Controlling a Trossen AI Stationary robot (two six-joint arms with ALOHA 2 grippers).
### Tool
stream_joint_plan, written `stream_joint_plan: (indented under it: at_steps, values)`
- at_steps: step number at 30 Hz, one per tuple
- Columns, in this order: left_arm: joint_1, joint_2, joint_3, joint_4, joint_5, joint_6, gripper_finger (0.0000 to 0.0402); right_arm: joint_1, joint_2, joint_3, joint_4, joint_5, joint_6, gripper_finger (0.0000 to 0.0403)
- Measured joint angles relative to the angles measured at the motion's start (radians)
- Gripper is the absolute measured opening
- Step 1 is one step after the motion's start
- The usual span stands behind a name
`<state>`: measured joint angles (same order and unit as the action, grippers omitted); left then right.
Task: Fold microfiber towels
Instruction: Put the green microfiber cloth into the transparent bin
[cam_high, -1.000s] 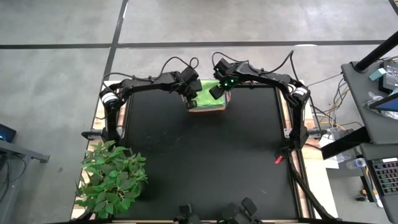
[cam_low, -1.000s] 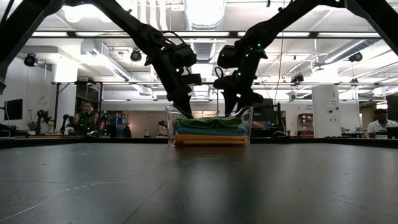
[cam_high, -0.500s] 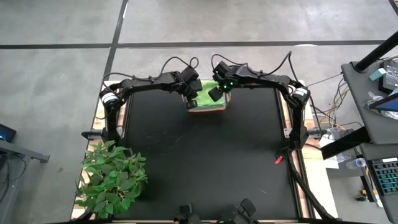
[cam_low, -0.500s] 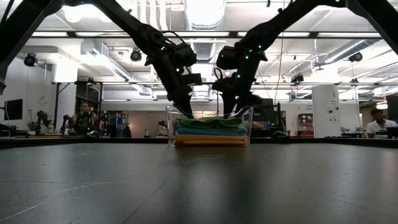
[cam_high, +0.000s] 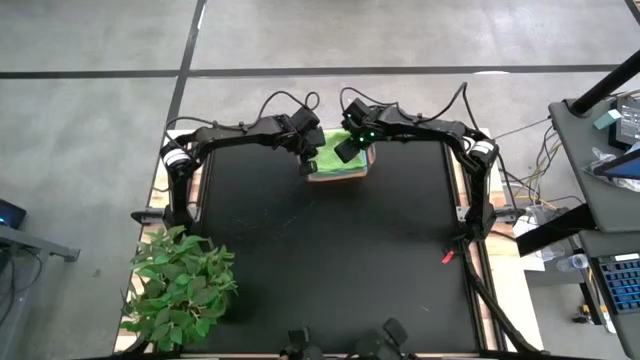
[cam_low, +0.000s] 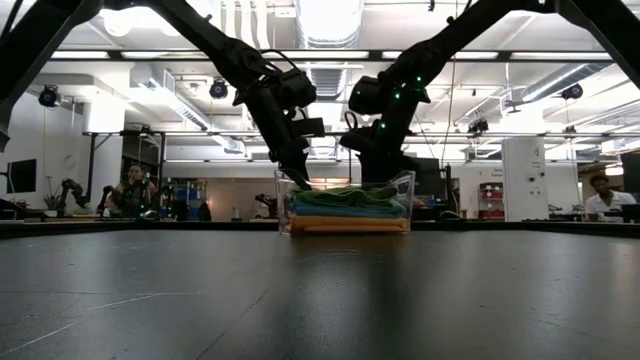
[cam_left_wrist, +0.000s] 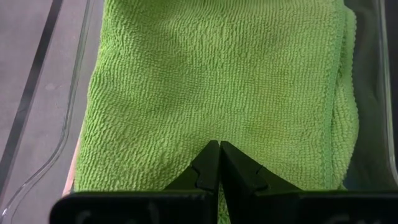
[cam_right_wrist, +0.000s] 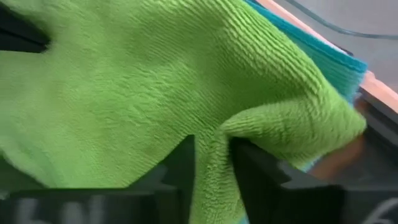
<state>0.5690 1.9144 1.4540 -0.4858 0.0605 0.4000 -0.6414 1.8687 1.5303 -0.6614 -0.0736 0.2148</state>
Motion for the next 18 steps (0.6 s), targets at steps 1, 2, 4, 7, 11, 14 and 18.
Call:
stream_joint_plan:
  at_steps: [1, 2, 4, 7, 11, 14, 18]
  values:
    - [0.000, 0.000, 0.000, 0.000, 0.000, 0.000, 0.0000, 0.000, 0.000, 0.000, 0.003, -0.012, -0.003, 0.0081]
    - [0.000, 0.000, 0.000, 0.000, 0.000, 0.000, 0.0000, 0.000, 0.000, 0.000, 0.007, -0.018, -0.006, 0.0062]
    - [0.000, 0.000, 0.000, 0.001, 0.000, 0.000, 0.0000, 0.000, 0.000, 0.000, 0.017, -0.033, -0.022, 0.0026]
    - [0.000, 0.001, -0.001, 0.002, 0.000, 0.000, 0.0000, 0.000, -0.011, 0.000, 0.022, -0.038, -0.032, 0.0013]
    - [0.000, 0.011, -0.002, 0.005, 0.000, 0.000, 0.0000, 0.000, -0.048, 0.000, 0.023, -0.034, -0.043, 0.0009]
    - [0.000, 0.023, -0.003, 0.004, 0.000, 0.000, 0.0000, 0.000, -0.067, 0.001, 0.003, -0.031, -0.008, 0.0009]
    - [0.000, 0.029, -0.003, 0.004, 0.000, 0.000, 0.0000, 0.000, -0.050, 0.001, -0.030, -0.028, 0.011, 0.0011]
